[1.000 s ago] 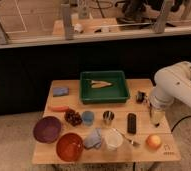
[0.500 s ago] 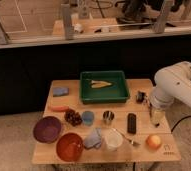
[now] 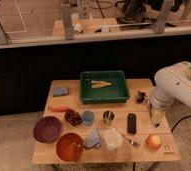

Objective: Place sponge in plastic cup

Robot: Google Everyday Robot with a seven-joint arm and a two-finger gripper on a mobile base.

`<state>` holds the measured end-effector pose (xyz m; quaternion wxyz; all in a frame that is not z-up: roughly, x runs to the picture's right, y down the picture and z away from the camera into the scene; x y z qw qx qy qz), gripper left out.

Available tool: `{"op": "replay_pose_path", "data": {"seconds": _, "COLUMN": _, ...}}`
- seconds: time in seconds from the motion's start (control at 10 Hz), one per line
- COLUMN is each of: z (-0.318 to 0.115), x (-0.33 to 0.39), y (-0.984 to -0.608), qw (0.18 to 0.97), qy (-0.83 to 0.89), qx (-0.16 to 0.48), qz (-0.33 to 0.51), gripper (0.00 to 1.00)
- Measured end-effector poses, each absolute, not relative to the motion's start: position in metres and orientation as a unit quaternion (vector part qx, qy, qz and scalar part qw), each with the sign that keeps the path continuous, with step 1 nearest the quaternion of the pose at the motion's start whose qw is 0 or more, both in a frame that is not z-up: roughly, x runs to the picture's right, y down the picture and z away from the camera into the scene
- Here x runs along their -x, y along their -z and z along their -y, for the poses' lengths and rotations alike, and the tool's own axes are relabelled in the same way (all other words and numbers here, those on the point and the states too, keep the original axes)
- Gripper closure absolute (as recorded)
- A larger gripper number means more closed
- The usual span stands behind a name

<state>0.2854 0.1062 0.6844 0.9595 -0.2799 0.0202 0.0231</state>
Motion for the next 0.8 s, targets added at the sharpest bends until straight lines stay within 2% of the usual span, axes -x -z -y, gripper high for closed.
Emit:
{"op": "replay_pose_path", "data": {"seconds": 0.5, "z": -0.104, "x": -0.286, "y": -0.689, "qw": 0.961, "qy": -0.011, "qx": 0.277, "qz": -0.006, "gripper": 0.2}}
{"op": "replay_pose_path", "data": {"seconds": 0.8, "z": -0.073, "x": -0.263, "y": -0.718, "qw": 0.965, "qy": 0.062, "qx": 0.249, "qz": 0.056, "gripper": 0.2}}
